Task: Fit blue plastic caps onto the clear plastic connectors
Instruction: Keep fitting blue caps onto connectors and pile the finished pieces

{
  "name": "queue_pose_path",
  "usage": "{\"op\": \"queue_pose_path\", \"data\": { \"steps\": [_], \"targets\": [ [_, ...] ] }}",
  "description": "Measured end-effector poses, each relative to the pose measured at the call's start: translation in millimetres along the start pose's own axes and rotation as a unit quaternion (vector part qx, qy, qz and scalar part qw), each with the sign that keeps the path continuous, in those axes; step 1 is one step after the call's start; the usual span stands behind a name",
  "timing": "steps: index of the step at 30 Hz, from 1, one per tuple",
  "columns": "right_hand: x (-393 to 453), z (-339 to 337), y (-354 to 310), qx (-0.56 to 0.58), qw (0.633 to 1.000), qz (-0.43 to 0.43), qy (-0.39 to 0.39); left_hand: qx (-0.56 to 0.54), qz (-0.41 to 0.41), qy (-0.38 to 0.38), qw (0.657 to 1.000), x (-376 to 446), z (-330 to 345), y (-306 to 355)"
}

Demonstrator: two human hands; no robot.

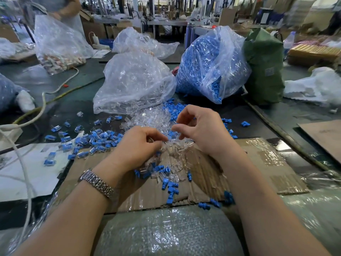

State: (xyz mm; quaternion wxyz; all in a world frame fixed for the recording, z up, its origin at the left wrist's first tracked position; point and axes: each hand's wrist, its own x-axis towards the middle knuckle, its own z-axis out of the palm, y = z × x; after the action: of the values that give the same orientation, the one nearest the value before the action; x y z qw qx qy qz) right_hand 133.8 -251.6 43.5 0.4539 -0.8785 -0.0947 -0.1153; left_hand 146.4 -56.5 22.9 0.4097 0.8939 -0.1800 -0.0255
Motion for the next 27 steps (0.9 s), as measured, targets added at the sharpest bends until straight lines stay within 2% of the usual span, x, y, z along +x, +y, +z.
{"op": "queue_pose_path", "data": {
  "steps": [2,3,6,9,12,16,24,27],
  "targets": [
    [-0.3,-2.0,-1.1,0.085,0.996,-0.001,-0.003,-0.12,-0.041,0.027,0.992,0.3,-7.4,-1.4],
    [-0.5,-3.0,-2.1,0.121,0.993,-0.003,-0.007,-0.204,-0.065,0.026,0.977,0.1,-11.1,-2.1],
    [-1.7,-5.2,-6.0,0.189,0.982,-0.01,-0.018,-0.427,-0.097,-0.005,0.899,0.4,-16.7,-3.7],
    [-2.6,-7.6,-7.5,0.22,0.975,-0.021,-0.033,-0.52,-0.117,-0.044,0.845,0.7,-17.1,-3.6],
    [-3.0,-8.2,-7.7,0.188,0.98,-0.055,-0.027,-0.546,-0.125,-0.06,0.826,0.0,-16.9,-2.6],
    [-2.6,-5.3,-6.7,0.084,0.992,-0.098,0.006,-0.555,-0.125,-0.056,0.821,-1.3,-14.8,0.3],
    [-5.7,1.7,-8.0,0.031,0.988,-0.154,0.002,-0.547,-0.115,-0.042,0.828,-1.9,-9.6,3.9],
    [-5.9,-0.1,-10.0,0.016,0.987,-0.158,-0.008,-0.528,-0.098,-0.05,0.842,-3.3,-11.4,5.3]
  ]
}}
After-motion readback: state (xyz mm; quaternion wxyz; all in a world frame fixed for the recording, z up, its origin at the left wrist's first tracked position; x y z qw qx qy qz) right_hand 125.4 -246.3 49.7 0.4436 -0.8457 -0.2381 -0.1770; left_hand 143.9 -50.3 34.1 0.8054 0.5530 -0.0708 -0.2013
